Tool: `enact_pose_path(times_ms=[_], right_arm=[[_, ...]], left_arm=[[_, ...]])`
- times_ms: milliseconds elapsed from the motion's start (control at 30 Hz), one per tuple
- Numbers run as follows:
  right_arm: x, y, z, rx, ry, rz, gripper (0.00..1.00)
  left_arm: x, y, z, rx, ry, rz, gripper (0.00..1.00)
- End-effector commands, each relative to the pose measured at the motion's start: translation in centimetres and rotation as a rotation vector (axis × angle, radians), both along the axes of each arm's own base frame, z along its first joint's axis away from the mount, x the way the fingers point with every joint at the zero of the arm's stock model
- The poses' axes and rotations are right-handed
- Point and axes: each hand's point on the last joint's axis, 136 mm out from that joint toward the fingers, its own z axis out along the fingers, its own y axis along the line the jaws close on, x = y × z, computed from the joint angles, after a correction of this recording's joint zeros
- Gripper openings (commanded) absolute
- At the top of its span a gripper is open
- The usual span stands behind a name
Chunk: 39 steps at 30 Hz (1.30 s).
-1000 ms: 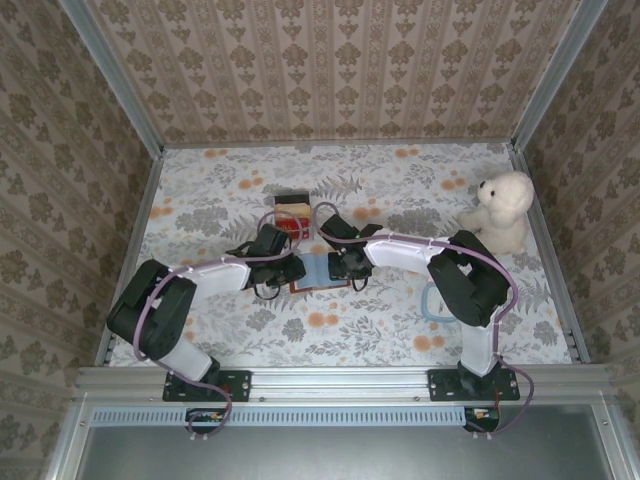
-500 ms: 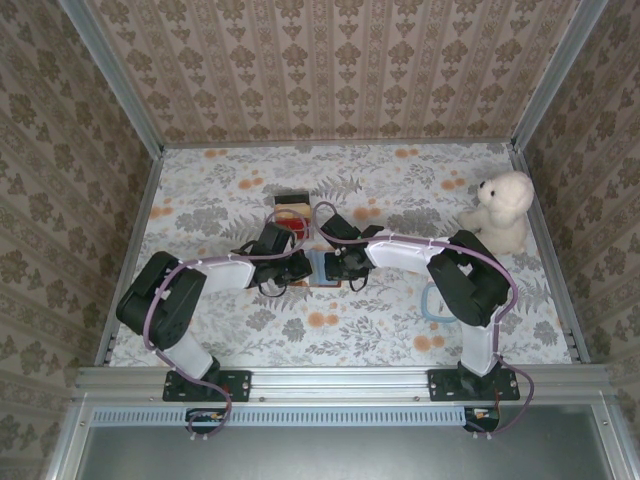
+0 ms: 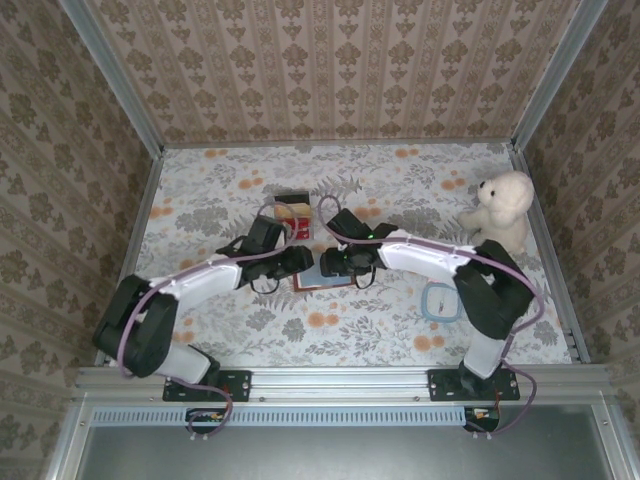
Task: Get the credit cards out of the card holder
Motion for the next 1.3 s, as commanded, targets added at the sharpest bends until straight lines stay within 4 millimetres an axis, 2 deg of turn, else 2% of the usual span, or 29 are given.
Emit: enact_pose_path(times_ms=[0,100,167,200,233,267,400,467,567,700,833,1000,1133,1267], right_arm=[[-0.5,-0.6,5.1,0.059,-0.093,0.029,0.68],[0.1,-2.3,9.0,0.06,-0.217,-0.003,0.81],[0.8,-4.8,11.8,0.026,-0.343,-0.066,0.89],[1.1,-6.0,12.6,0.005,-0.39,-0.097,0.93],[1.4,-7.6,13.5,-0.029,-0.448,-0.143,0.98],[1.9,-9.7,14.3,-0.069,-0.508,-0.203,1.0],[2.6,-16.4,15.4,-0.187,-0.631,-0.399,1.0],[2.6,-20.0,15.2,-0.262,-0.654,-0.507,1.0],[2.5,-23.9,14.1,-0.394,-0.683,-0.597,1.0],[2.9,-27.4,12.5,-0.51,-0.759,-0.655,1.0],[3.0,-30.5,10.4,-0.563,-0.734,-0.723,1.0],[3.4,-32.5,8.2,-0.56,-0.761,-0.775,1.0],[4.0,-33.1,6.0,-0.523,-0.757,-0.756,1.0],[5.1,-32.8,4.4,-0.528,-0.769,-0.694,1.0]], left_arm=[[0.5,3.4,2.5,0.115,-0.06,0.036,0.73],[1.3,6.7,4.3,0.193,-0.113,0.091,0.85],[2.0,9.3,5.7,0.229,-0.151,0.148,0.92],[2.3,10.3,6.2,0.247,-0.167,0.168,1.0],[2.6,11.4,7.1,0.261,-0.196,0.19,1.0],[2.8,12.4,7.6,0.287,-0.22,0.21,1.0],[3.6,16.5,8.9,0.39,-0.302,0.305,1.0],[3.7,18.8,8.7,0.432,-0.307,0.374,1.0],[4.1,21.6,7.9,0.432,-0.328,0.464,1.0],[4.7,24.2,7.1,0.461,-0.428,0.528,1.0],[4.9,26.2,7.1,0.572,-0.537,0.552,1.0],[5.5,27.0,5.3,0.671,-0.566,0.511,1.0],[6.5,26.1,3.5,0.681,-0.595,0.411,1.0],[7.5,24.8,3.6,0.66,-0.733,0.346,1.0]])
